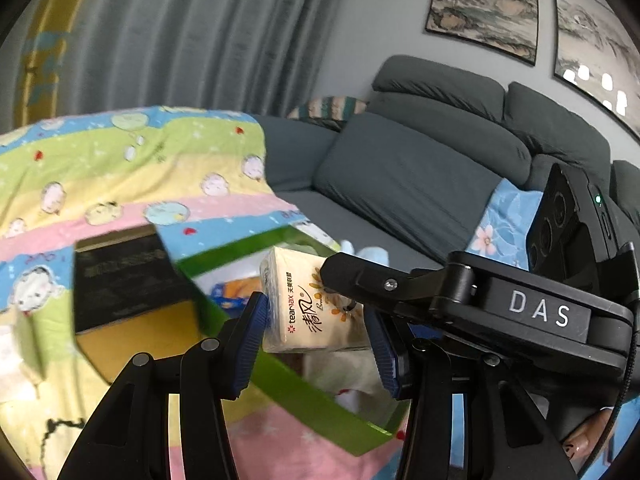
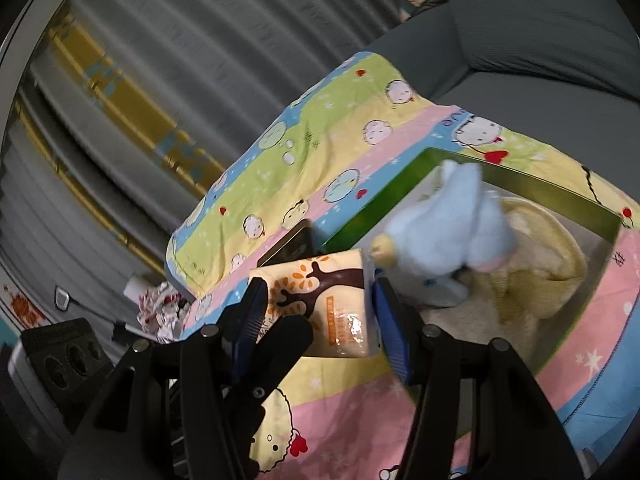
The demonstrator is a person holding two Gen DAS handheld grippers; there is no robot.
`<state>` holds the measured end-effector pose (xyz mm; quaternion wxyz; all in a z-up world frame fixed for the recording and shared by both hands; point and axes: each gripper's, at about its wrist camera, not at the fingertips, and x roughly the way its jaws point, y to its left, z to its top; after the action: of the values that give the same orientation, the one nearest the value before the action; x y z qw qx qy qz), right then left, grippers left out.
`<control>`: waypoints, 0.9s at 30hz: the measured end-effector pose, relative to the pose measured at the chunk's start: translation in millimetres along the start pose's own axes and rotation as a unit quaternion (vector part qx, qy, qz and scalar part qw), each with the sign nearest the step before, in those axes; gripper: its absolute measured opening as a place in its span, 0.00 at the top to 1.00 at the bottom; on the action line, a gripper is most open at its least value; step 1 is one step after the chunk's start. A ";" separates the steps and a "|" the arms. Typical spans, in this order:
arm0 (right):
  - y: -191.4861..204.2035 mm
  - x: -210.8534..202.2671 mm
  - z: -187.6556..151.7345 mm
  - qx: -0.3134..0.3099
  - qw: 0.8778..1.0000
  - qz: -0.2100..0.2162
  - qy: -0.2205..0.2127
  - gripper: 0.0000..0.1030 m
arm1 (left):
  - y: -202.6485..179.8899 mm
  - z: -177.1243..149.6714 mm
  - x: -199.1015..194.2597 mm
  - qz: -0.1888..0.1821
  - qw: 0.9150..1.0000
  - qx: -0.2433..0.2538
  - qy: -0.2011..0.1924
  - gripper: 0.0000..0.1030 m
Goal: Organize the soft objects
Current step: 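Carry the snack pack with the right gripper over the white box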
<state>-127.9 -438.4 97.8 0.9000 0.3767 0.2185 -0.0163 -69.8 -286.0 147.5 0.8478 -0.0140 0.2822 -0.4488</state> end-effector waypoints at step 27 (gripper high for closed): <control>-48.1 -25.5 11.7 0.050 0.989 -0.129 -0.059 0.48 | -29.3 0.0 72.0 -0.107 0.991 0.004 0.085 0.52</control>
<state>-155.8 -484.3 83.2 0.8816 0.3883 0.2111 -0.1657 -60.4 -358.9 122.1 0.7677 -0.0020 0.3485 -0.5377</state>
